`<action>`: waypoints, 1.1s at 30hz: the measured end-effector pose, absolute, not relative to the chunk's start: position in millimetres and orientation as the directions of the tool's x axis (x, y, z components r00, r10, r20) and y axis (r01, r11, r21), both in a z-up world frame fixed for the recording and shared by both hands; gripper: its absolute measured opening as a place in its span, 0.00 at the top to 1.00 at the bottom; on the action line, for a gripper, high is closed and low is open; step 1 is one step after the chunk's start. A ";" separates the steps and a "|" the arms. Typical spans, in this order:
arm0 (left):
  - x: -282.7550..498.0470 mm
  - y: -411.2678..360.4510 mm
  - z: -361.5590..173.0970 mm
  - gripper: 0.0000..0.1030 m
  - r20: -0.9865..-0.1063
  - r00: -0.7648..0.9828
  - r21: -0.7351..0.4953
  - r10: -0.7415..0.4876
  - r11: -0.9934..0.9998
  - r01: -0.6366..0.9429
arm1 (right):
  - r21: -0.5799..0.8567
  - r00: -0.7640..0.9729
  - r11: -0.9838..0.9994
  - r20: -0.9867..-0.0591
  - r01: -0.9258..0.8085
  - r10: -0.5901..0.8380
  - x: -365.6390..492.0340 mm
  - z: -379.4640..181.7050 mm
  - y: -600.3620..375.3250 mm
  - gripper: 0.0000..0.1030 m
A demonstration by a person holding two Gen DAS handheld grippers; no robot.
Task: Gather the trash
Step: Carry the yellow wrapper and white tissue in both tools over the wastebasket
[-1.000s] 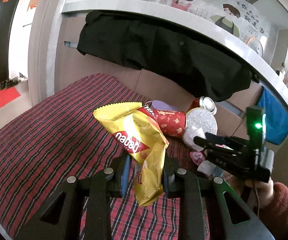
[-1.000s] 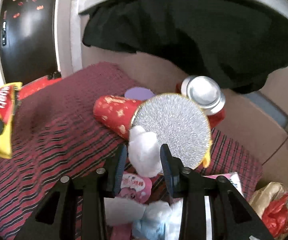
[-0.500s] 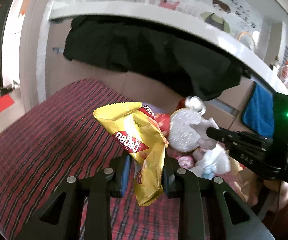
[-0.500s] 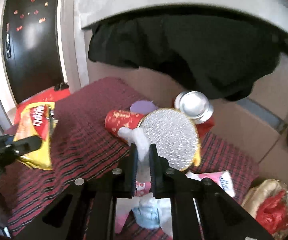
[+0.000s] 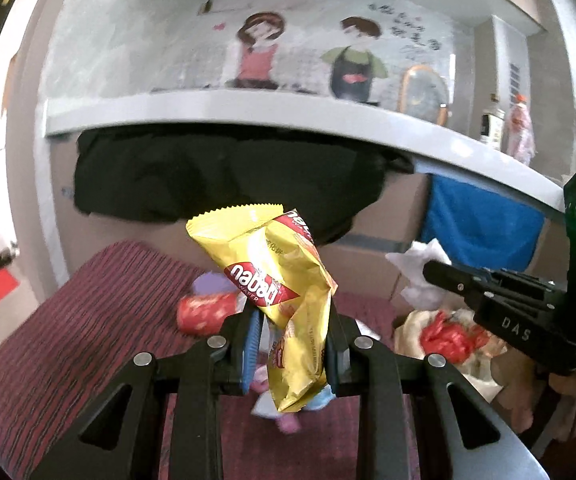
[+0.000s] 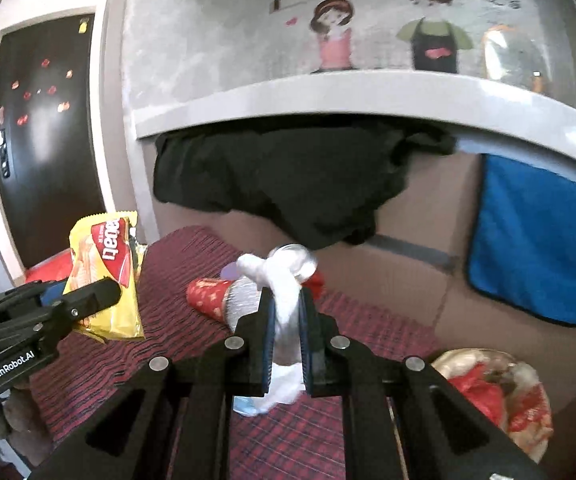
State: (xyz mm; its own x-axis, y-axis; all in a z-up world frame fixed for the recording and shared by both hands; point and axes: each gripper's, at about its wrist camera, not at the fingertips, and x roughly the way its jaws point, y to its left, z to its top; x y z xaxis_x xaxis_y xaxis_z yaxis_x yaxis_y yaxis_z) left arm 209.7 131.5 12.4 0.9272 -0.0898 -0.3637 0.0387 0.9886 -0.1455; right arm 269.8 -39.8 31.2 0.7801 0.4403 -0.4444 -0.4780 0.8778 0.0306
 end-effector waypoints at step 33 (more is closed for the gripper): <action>284.0 -81.1 -16.6 0.72 -0.392 0.870 -0.155 -0.298 0.954 0.257 | 0.063 0.892 0.989 -0.428 -0.134 0.148 262.8 1.4 -261.1 0.90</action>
